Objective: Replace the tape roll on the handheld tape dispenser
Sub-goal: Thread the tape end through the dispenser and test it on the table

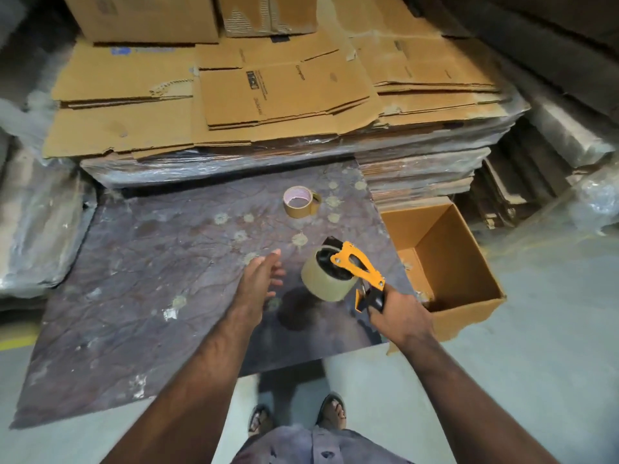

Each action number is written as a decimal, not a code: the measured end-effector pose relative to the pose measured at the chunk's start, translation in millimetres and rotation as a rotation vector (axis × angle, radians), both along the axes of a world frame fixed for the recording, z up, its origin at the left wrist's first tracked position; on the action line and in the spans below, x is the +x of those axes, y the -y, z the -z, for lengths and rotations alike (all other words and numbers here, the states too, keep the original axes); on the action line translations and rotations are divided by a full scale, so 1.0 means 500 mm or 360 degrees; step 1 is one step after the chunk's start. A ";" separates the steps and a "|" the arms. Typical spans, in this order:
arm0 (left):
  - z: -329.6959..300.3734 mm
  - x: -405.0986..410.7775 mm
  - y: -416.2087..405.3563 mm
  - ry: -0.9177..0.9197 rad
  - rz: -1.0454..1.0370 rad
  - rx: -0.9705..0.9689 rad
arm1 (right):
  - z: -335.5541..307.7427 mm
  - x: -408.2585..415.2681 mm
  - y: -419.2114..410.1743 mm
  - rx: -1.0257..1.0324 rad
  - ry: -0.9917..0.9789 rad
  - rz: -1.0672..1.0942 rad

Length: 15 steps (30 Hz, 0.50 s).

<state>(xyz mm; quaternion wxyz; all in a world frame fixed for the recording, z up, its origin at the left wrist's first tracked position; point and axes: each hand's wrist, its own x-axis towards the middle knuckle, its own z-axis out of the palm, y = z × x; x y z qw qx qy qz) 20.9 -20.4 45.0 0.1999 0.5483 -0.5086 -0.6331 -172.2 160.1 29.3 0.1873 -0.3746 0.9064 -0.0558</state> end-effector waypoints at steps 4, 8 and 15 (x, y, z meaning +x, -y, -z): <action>-0.025 -0.004 -0.009 0.0320 0.0917 -0.1387 | 0.000 -0.038 0.045 -0.0044 0.0348 0.0017; -0.077 -0.065 0.028 0.0413 0.1303 -0.1796 | -0.011 -0.061 0.075 0.0023 0.0459 -0.0109; -0.102 -0.102 0.063 0.0401 0.1491 -0.1980 | -0.025 -0.092 0.087 0.0066 0.0462 -0.0192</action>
